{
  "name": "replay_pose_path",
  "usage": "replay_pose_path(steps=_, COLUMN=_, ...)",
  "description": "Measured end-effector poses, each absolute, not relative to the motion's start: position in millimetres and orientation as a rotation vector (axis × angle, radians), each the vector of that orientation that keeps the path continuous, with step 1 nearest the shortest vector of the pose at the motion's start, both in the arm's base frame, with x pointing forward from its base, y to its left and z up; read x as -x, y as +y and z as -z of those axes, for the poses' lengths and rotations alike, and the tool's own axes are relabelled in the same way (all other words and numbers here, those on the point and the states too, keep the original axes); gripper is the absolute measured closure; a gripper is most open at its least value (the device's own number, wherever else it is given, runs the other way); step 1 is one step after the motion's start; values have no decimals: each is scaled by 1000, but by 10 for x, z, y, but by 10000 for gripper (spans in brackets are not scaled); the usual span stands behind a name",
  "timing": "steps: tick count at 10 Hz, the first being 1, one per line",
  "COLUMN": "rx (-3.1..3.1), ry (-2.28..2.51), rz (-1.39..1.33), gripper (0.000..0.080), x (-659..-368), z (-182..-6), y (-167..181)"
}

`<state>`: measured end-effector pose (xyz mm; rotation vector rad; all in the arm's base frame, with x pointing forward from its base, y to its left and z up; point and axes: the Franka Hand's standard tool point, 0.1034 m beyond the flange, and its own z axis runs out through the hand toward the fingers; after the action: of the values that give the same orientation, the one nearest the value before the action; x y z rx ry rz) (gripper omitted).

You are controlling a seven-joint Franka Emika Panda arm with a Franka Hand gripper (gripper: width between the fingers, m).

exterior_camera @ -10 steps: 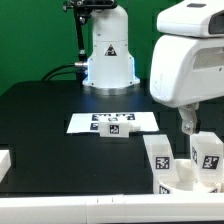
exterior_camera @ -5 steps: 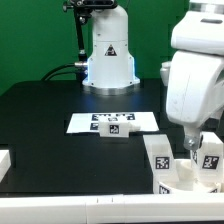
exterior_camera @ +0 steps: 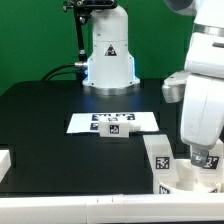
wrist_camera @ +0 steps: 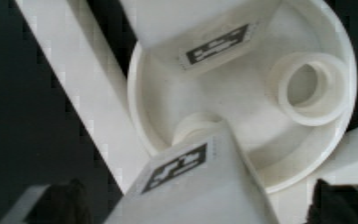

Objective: Assemble stool

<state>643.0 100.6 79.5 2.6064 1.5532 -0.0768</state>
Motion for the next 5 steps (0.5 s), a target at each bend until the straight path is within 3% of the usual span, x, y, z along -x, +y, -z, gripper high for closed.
replay_pose_path(steps=1, rx=-2608, ry=1551, rz=78, gripper=296, x=-6429, z=-794, y=997)
replay_pose_path(steps=2, rx=-2636, ry=1505, rz=77, gripper=463, x=-6426, z=-796, y=991)
replay_pose_path(steps=5, rx=-2834, ry=1083, rz=54, gripper=462, x=-6423, z=-792, y=978)
